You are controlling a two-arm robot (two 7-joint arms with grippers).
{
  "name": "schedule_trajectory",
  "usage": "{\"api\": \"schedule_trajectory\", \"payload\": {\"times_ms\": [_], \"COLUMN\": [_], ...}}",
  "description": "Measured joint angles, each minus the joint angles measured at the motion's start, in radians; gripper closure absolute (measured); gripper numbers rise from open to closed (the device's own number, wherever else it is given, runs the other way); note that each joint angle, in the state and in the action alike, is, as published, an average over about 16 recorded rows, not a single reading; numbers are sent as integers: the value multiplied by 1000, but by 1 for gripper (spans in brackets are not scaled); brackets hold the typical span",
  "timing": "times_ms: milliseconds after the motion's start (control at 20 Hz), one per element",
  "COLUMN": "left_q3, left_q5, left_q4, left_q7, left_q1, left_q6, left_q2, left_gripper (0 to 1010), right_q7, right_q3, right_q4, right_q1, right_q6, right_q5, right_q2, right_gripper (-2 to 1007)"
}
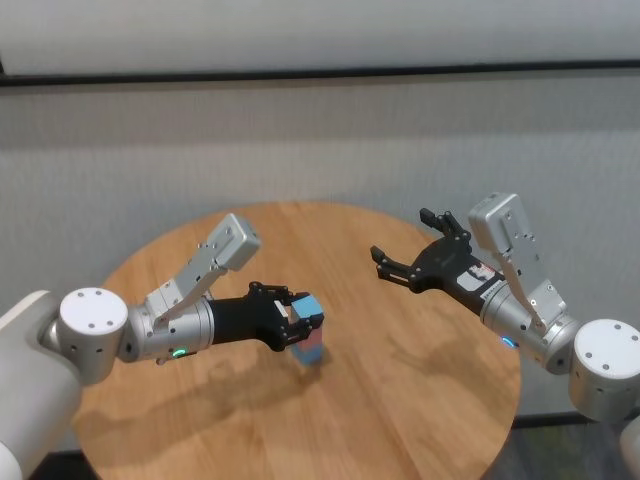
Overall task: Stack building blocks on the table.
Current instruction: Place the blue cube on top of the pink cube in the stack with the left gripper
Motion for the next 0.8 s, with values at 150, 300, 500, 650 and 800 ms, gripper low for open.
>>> {"api": "schedule_trajectory", "payload": {"times_ms": [150, 300, 500, 650, 800], "left_q3": [-3, -6, -10, -12, -13], "left_q5": [1, 1, 2, 2, 3], "left_q4": [6, 9, 13, 18, 22], "left_q7": [-1, -1, -2, -3, -5], "left_q1": [-2, -3, -5, -6, -8], "left_q6": [-3, -4, -7, -11, -14], "left_q2": [-1, -2, -2, -4, -6], "left_gripper": [609, 609, 597, 562, 508], "right_q7": [0, 0, 0, 0, 0], "right_q3": [0, 0, 0, 0, 0], "right_q4": [0, 0, 0, 0, 0], "right_q1": [0, 0, 0, 0, 0], "right_q6": [0, 0, 0, 0, 0], "right_q5": [0, 0, 0, 0, 0], "right_q2": [0, 0, 0, 0, 0], "right_gripper": [1, 1, 1, 1, 0]}}
